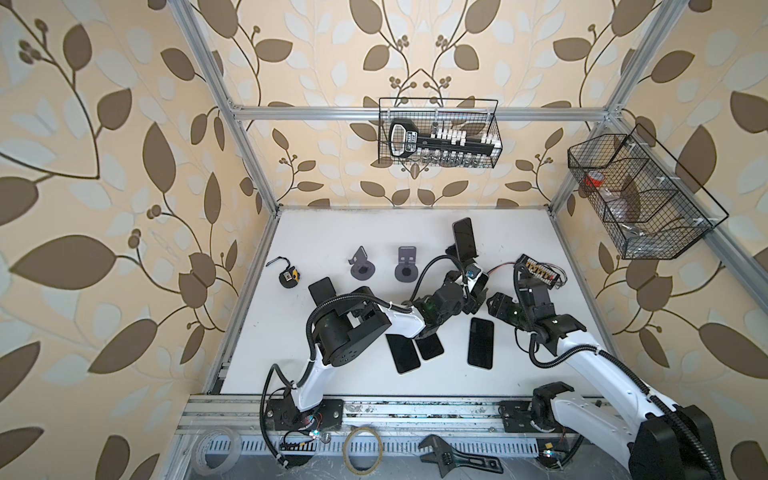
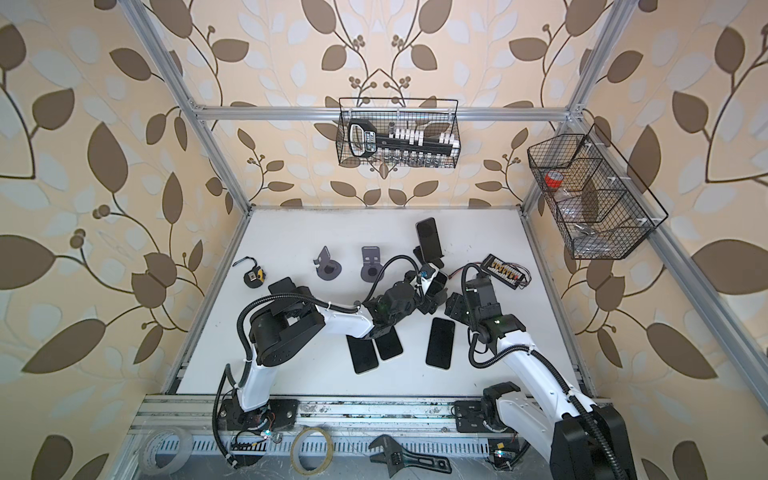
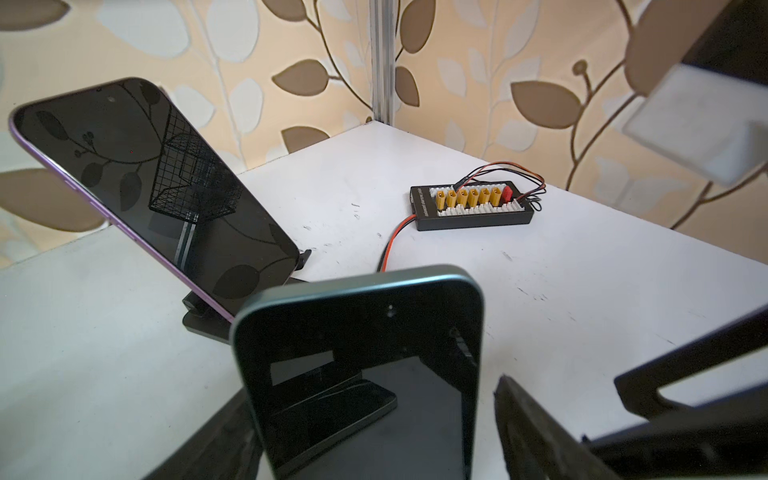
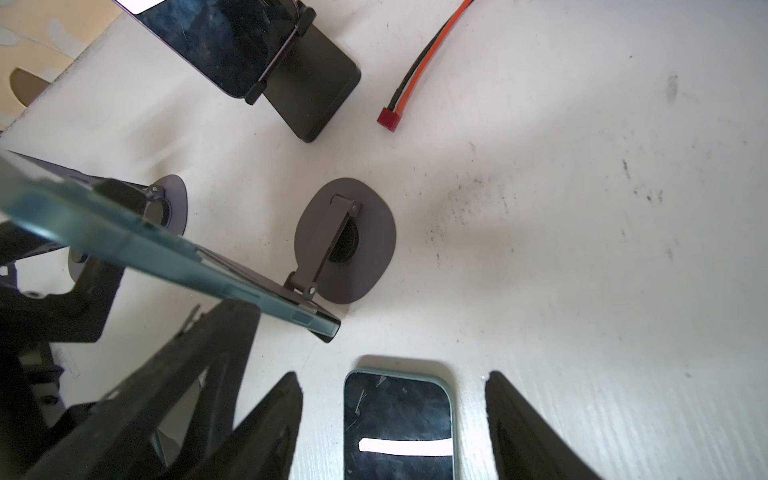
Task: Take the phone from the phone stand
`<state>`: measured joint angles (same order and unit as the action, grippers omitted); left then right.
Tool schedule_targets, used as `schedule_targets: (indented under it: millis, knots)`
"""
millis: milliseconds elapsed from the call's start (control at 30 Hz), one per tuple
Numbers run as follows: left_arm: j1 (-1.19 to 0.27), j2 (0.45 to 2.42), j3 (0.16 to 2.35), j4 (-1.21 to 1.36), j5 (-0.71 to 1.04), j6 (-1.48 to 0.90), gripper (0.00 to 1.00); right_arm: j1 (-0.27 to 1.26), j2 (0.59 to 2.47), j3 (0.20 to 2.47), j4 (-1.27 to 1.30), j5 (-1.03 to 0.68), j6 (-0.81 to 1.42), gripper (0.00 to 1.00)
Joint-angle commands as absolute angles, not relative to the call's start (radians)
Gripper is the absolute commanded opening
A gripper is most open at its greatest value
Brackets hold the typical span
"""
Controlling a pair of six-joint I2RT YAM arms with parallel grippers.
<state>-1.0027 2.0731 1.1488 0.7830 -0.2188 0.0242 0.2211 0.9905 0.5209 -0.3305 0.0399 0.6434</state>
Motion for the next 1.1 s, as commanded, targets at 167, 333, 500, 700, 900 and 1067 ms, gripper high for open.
schedule_targets:
  millis: [167,333,500,700,900,1067]
  knots:
    - [-1.01,2.054,1.172,0.831,-0.252,0.012,0.78,0.218,0.978,0.498,-0.322,0.019,0.623,0.72]
    - [-1.011,2.054,1.18,0.831,-0.246,0.008,0.76,0.217,0.979,0.488,-0.307,0.0,0.622,0.72]
    - [-1.011,2.058,1.195,0.809,-0.254,0.004,0.82,0.217,0.987,0.492,-0.304,-0.008,0.611,0.72]
    - [-1.011,2.087,1.223,0.793,-0.274,-0.01,0.95,0.216,0.983,0.492,-0.308,-0.005,0.605,0.72]
    - [-1.01,2.112,1.264,0.757,-0.296,-0.015,0.93,0.217,0.977,0.491,-0.316,0.0,0.6,0.73]
    - [-1.011,2.12,1.276,0.752,-0.307,-0.015,0.88,0.216,0.972,0.489,-0.321,0.002,0.596,0.73]
